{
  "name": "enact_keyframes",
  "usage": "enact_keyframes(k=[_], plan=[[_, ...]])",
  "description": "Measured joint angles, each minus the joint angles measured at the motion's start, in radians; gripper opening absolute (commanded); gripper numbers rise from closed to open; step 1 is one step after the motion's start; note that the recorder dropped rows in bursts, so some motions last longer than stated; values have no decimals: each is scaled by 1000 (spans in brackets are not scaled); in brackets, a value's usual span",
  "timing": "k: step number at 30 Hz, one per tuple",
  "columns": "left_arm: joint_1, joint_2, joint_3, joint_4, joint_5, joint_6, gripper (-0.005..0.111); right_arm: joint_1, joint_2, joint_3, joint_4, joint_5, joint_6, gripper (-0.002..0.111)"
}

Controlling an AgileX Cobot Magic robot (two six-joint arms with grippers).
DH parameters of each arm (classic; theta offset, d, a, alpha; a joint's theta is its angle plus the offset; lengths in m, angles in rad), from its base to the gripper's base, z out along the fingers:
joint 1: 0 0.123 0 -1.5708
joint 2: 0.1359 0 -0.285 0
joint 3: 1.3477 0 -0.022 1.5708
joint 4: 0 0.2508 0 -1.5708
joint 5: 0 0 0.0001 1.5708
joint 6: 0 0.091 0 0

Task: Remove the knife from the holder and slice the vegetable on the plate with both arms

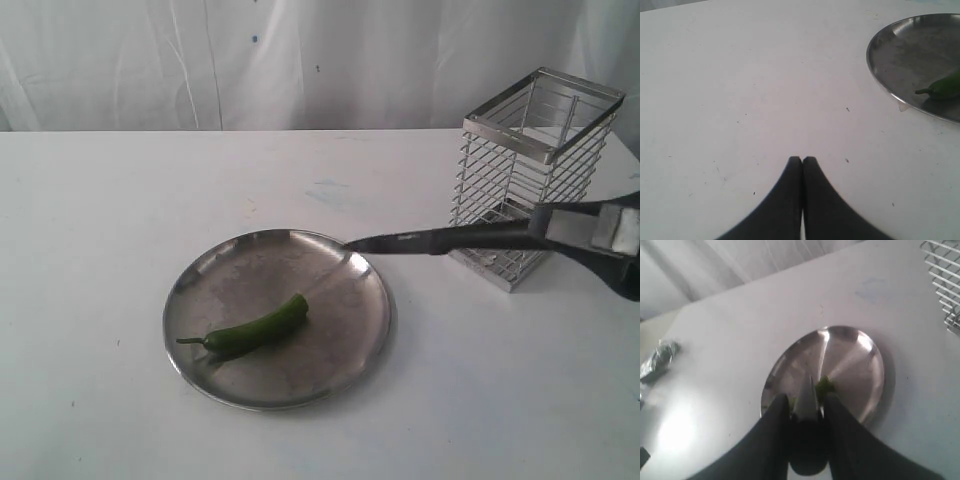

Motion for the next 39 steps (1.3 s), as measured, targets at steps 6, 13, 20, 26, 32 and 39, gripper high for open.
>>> enact_keyframes(k=[6,13,20,26,32,39], plan=[[0,0,0,0,0,0,0,0,0,119,215,-186,-43,0],[0,0,0,0,0,0,0,0,0,284,566,-175,-390,0],[0,0,0,0,0,0,0,0,0,346,803,55,-639,0],[0,0,0,0,0,0,0,0,-6,392,836,-27,-711,0],[0,0,0,0,0,0,0,0,-6,407,843,-134,-713,0],[0,0,0,0,0,0,0,0,-6,373,845,-289,-471,0]])
